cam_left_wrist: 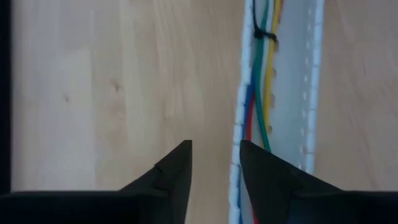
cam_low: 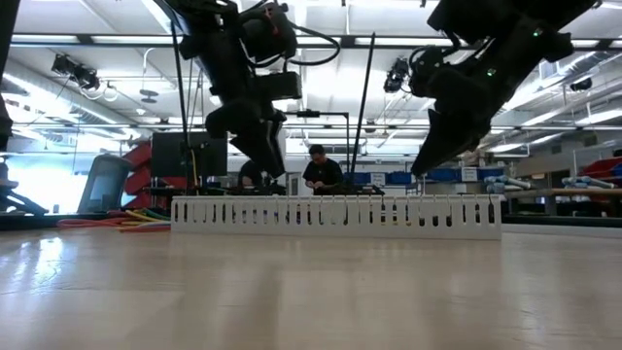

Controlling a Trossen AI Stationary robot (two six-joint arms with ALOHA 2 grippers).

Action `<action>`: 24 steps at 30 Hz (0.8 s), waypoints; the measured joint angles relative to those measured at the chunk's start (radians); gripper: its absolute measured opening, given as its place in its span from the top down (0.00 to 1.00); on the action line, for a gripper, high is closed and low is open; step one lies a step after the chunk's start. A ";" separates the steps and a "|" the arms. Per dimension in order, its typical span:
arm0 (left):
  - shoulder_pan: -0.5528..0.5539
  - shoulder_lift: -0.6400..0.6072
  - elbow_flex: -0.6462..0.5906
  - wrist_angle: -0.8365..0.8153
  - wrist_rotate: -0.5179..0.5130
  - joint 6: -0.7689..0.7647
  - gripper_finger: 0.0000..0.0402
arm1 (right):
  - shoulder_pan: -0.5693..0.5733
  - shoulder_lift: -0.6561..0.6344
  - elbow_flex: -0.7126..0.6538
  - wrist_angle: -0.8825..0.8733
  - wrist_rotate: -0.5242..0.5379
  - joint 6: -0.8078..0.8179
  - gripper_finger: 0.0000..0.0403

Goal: Ziptie cables
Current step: Prepare the white cable duct

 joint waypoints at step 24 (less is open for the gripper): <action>0.045 0.092 0.000 -0.075 0.046 -0.003 0.65 | -0.008 0.069 0.000 0.096 -0.062 -0.018 1.00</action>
